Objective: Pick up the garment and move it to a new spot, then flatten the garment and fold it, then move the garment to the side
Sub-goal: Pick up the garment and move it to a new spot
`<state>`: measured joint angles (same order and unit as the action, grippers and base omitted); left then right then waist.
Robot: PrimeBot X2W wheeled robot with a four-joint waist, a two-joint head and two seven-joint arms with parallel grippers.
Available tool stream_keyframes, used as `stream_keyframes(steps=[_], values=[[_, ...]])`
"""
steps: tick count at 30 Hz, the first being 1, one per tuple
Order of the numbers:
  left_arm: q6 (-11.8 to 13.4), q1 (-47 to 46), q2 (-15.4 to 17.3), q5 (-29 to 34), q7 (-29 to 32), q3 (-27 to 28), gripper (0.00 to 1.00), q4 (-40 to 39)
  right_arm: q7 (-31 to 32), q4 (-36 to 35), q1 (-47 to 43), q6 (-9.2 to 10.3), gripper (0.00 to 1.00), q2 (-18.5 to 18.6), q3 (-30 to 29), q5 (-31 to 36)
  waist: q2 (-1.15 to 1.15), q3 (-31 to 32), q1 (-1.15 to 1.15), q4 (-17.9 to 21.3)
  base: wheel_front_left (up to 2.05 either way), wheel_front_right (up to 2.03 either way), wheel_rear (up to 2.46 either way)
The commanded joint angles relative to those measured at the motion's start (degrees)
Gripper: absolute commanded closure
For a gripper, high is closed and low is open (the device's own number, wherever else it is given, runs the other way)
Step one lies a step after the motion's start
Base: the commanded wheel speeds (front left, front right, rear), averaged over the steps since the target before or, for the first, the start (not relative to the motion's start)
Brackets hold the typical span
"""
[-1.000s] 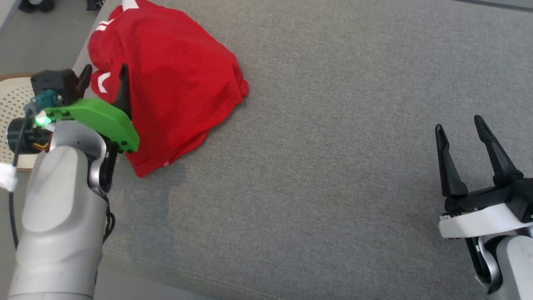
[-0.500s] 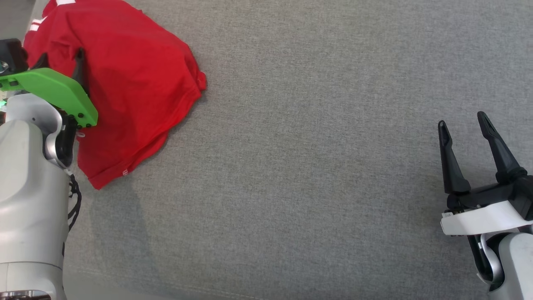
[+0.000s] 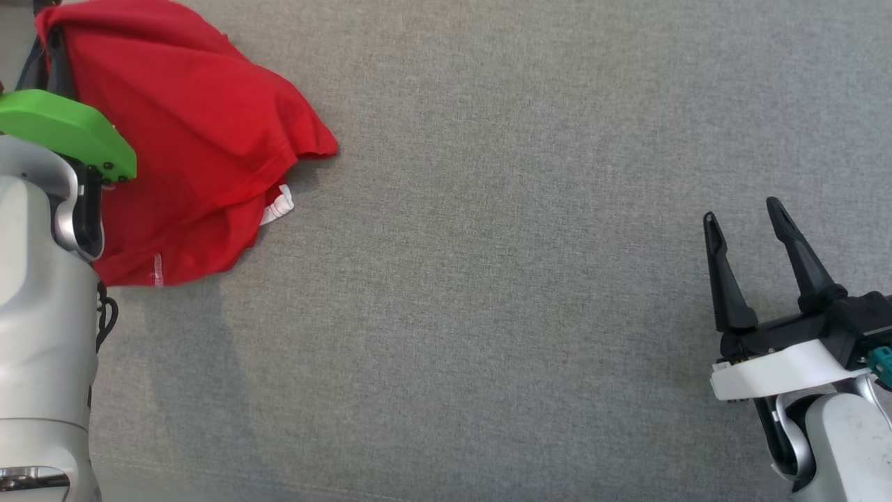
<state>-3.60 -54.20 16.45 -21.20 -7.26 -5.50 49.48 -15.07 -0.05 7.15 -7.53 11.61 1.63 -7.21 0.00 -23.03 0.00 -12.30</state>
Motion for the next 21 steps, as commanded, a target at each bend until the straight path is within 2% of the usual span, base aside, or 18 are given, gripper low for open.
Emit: stream_keyframes(steps=[1,10,15,21], values=[[-0.4,-1.0,0.0,0.0,-1.2,-0.1,1.0,-0.6,-0.2,0.3,-0.2,0.08,0.0,-0.3,0.2,0.0,0.0,1.7,0.0,-0.3,0.0,0.0,0.0],[-1.5,-0.5,-0.3,0.8,-6.2,-1.5,1.0,-9.0,-0.2,1.9,-0.5,0.08,0.0,-4.0,0.3,0.0,0.0,8.3,0.0,-0.4,0.0,0.0,0.0],[-1.9,2.5,-1.3,0.3,-4.4,-3.3,1.0,-16.6,-0.2,2.5,-0.7,0.08,0.0,-5.6,0.2,0.4,0.0,10.5,0.0,0.3,0.0,0.0,0.0],[-1.0,7.3,-3.8,0.1,-0.5,-6.0,1.0,-26.2,-0.2,2.8,-0.3,0.08,0.0,-6.9,0.3,0.4,0.0,12.6,0.0,2.8,0.0,0.0,0.0]])
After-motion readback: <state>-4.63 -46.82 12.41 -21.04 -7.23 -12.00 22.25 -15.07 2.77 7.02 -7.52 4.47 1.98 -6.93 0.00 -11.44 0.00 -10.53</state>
